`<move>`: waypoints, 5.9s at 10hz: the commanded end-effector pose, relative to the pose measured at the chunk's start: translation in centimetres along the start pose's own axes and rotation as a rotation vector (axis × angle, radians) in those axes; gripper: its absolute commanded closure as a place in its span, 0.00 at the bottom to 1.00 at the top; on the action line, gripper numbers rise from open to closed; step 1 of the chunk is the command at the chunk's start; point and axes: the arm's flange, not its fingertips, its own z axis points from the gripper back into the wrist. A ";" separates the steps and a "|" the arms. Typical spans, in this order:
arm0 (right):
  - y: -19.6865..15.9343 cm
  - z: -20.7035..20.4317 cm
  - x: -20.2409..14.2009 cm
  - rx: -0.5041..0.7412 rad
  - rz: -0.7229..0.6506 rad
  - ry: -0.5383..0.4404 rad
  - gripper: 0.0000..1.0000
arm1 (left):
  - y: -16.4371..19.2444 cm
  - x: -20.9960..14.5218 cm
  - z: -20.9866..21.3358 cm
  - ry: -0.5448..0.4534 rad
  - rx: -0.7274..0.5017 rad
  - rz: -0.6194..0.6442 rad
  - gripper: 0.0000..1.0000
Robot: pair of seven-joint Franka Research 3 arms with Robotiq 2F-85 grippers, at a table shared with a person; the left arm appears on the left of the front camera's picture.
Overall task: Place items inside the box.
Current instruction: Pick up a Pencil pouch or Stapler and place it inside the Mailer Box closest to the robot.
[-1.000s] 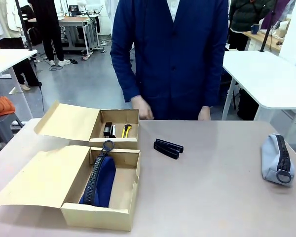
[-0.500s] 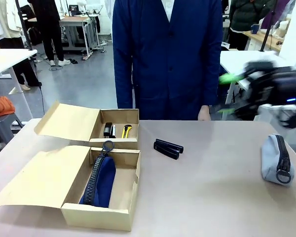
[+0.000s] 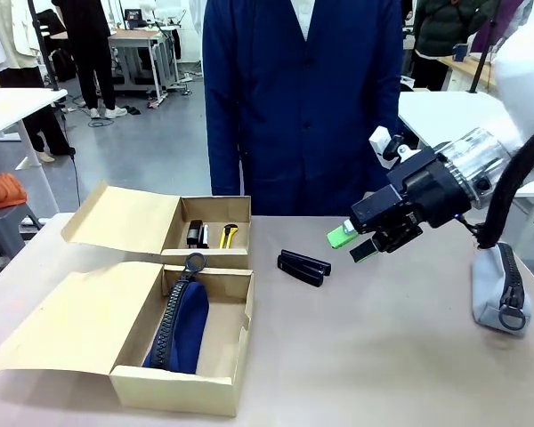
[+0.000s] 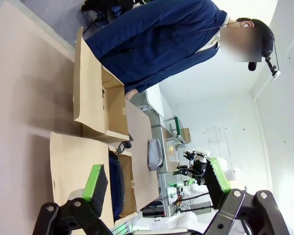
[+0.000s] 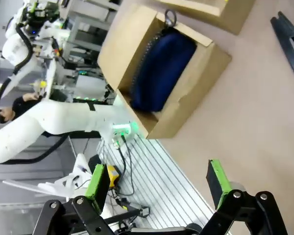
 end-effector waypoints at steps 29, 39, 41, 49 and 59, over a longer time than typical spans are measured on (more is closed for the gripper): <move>-0.7 13.6 -15.9 -0.547 -0.395 0.075 0.00 | 0.0 0.0 0.0 -0.015 -0.026 -0.016 0.00; -1.3 4.4 -3.3 -0.730 -0.153 -0.073 0.00 | 0.0 0.0 0.0 -0.015 -0.026 -0.016 0.00; -0.9 -3.3 3.2 -0.815 0.017 -0.039 0.00 | 0.0 0.0 0.0 -0.015 -0.026 -0.016 0.00; -4.9 -12.9 9.3 -0.763 0.195 0.074 0.00 | 0.0 0.0 0.0 -0.015 -0.026 -0.016 0.00; -13.4 -19.8 14.6 -0.755 0.346 0.244 0.00 | 0.0 0.0 0.0 -0.015 -0.026 -0.016 0.00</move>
